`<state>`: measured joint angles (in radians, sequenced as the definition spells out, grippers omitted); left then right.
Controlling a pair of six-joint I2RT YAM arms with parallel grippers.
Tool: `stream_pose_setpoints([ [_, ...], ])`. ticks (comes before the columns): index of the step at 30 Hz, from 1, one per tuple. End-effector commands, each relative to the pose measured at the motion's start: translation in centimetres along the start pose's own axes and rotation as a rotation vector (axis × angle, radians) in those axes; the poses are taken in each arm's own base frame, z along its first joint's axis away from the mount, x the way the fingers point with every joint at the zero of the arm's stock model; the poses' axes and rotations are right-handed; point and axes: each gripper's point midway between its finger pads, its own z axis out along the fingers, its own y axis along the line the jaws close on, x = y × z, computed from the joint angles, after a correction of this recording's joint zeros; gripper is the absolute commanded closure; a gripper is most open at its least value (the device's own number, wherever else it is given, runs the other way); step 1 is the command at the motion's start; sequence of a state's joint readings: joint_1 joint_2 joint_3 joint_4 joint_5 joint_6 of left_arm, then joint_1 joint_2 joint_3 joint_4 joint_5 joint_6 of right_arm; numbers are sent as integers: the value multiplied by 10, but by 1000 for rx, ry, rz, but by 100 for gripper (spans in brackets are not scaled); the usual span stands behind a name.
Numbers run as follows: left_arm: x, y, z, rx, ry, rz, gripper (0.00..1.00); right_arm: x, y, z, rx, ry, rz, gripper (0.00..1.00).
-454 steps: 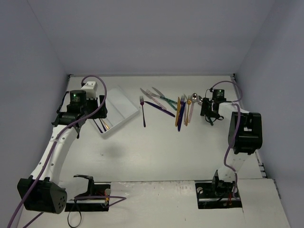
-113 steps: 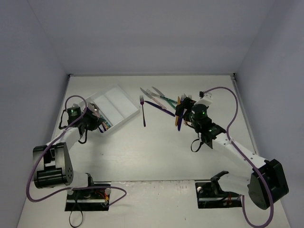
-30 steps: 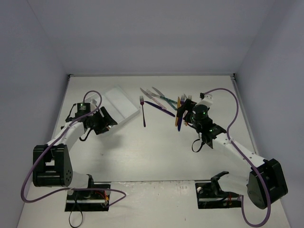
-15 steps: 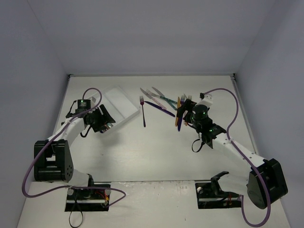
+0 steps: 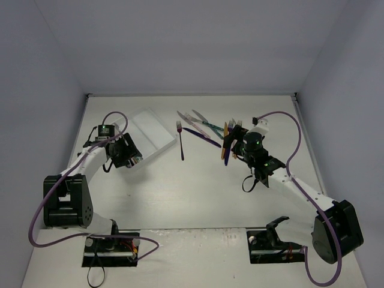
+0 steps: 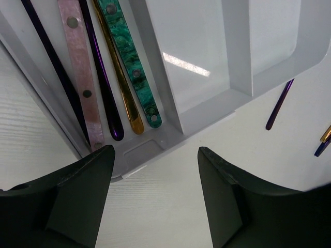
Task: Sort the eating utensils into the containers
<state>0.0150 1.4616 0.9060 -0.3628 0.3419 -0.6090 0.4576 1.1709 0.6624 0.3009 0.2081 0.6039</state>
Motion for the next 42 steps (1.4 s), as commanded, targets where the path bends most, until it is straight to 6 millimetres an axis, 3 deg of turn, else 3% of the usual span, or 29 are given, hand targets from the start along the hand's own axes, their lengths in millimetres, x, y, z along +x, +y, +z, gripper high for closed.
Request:
stream_pose_setpoints([
  [1, -45, -51, -40, 105, -194, 159, 38, -15, 6, 1, -20, -47, -3, 27],
  [4, -49, -89, -70, 161, -288, 285, 37, -17, 5, 1, -14, -51, -30, 27],
  [6, -53, -102, -86, 165, -347, 341, 34, -18, 5, 1, -16, -51, -54, 27],
  [10, -48, -118, -98, 115, -420, 420, 30, -22, 6, 1, -20, -48, -135, 27],
  [14, -39, -135, -92, 69, -454, 475, 29, -26, -2, 2, 25, -51, -186, 27],
  [19, -24, -163, -57, 15, -412, 502, 30, -27, -9, -1, 45, -49, -192, 27],
  [22, -23, -184, -40, 6, -412, 486, 36, -28, -13, -6, 49, -54, -183, 27],
  [25, -19, -196, -2, -13, -361, 486, 40, -26, -17, -11, 52, -51, -172, 27],
  [31, -21, -209, 52, -40, -342, 477, 50, -18, -23, -16, 50, -37, -159, 27],
  [35, -20, -213, 77, -57, -324, 473, 53, -13, -24, -17, 45, -25, -149, 27],
  [42, -18, -227, 85, -48, -372, 481, 56, -9, -27, -14, 55, -12, -152, 27],
])
